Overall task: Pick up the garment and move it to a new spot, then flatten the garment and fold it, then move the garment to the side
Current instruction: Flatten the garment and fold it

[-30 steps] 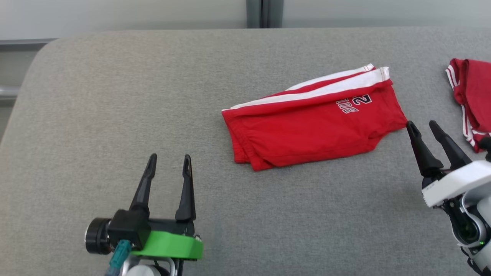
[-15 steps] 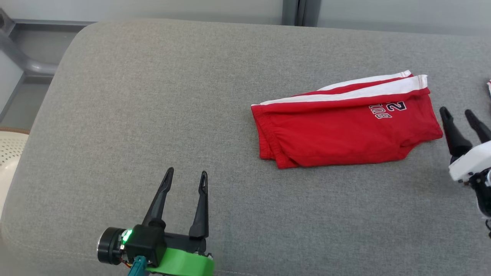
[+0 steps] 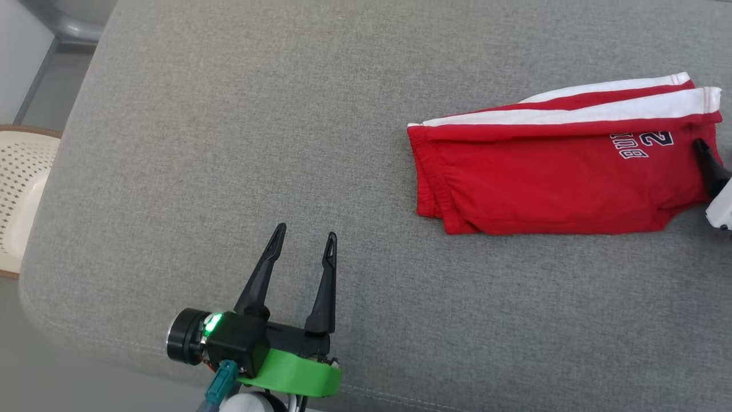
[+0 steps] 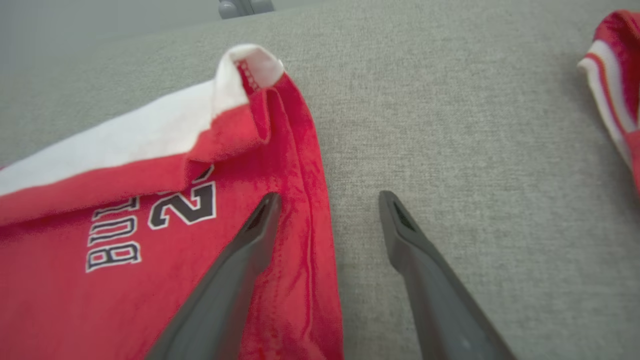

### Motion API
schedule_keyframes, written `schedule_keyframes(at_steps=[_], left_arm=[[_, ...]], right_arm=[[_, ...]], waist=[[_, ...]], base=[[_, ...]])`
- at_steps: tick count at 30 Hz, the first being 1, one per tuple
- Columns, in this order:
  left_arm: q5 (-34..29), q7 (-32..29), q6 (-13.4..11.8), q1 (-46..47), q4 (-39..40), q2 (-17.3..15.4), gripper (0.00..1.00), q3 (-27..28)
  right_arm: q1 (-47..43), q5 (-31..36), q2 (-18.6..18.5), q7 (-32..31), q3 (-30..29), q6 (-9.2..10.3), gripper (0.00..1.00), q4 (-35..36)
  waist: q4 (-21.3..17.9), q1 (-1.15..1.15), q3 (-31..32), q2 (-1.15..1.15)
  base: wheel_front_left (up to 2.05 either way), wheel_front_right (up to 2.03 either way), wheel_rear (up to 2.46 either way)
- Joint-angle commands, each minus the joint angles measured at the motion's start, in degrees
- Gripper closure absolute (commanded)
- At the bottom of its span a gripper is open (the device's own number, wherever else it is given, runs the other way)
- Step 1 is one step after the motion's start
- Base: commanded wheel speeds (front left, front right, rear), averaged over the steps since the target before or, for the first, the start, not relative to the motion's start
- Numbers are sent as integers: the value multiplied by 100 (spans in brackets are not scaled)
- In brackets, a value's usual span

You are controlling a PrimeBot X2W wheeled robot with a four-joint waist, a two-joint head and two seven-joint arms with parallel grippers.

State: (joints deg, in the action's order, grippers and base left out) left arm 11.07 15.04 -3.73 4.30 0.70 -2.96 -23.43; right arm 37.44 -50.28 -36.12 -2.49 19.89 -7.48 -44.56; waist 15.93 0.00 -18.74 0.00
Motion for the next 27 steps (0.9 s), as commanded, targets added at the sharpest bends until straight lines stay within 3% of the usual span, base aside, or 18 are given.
schedule_keyframes(at_steps=[1,5,6,7,8,27], left_arm=[[44,15,-54,110,-7,6,0,-15],[83,15,-97,170,-31,7,0,-67],[90,15,-111,188,-35,7,0,-72],[100,15,-124,208,-37,7,0,-73],[110,15,-128,229,-35,7,0,-73],[-103,15,3,150,-100,2,0,137]], right_arm=[[89,-78,-4,-51,40,-2,0,-76],[26,-320,132,-373,282,-3,0,-116],[6,-390,158,-432,357,-5,52,-71],[-2,-446,162,-457,408,-10,70,-30],[-8,-498,149,-471,481,-16,100,30],[-10,-856,-1001,613,1047,-2,100,668]], waist=[[167,0,-197,0],[193,0,-242,0],[185,0,-249,0],[175,0,-253,0],[160,0,-257,0],[-686,0,44,0]], base=[[0,0,0],[0,0,0],[0,0,0],[0,0,0],[0,0,0],[0,0,0]])
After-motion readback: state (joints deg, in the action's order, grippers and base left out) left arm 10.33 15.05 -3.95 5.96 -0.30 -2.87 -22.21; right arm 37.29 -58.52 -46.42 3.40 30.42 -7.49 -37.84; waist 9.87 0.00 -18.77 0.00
